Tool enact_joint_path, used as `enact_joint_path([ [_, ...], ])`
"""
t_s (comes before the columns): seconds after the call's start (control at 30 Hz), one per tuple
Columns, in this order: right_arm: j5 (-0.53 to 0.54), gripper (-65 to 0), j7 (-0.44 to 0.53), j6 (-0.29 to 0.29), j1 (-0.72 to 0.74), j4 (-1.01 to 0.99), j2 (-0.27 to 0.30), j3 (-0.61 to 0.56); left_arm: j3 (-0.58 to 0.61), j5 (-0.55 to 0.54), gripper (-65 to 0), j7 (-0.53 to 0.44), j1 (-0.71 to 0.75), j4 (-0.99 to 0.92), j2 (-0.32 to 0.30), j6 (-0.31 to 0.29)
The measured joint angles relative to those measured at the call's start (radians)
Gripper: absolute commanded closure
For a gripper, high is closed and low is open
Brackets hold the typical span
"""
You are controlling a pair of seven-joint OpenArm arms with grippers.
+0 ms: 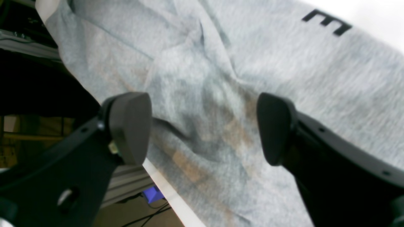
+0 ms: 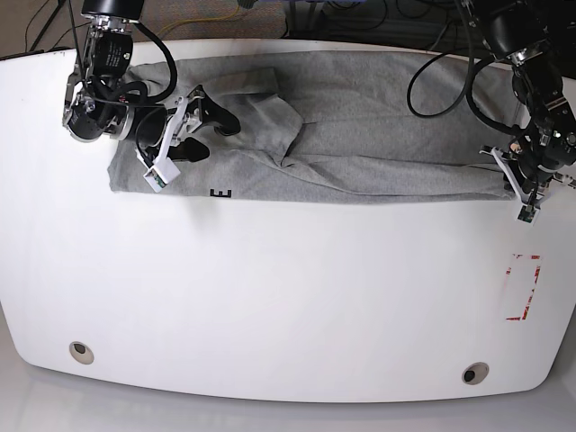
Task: Layout the t-shirt on the table in an organized manner, then fold the t-shirt properly
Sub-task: 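Lift the shirt's edge with the left gripper and pull it away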
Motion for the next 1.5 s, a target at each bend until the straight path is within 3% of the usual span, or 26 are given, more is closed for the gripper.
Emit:
enact_joint_path([
  [0.57,-0.005,-49.5,0.001,0.000,0.005,-0.001,-0.029,-0.002,0.000,-0.002,-3.5,0.000,0.100,0.053,0.000,0.000],
  [0.8,-0.098,-49.5,0.003,0.000,0.021,-0.001,-0.054,0.002,-0.002,-0.002,-3.5,0.000,0.140,0.054,-0.002,0.000],
  [1.1,-0.113,-49.5,0.003,0.000,0.053,-0.006,-0.105,-0.001,-0.002,0.002,-3.5,0.000,0.189,0.077,-0.003,0.000],
  [1.5,-0.153,-49.5,0.006,0.000,0.093,-0.116,-0.108,-0.001,-0.007,-0.016,-3.5,-0.005,0.240,0.119,-0.021,-0.002],
])
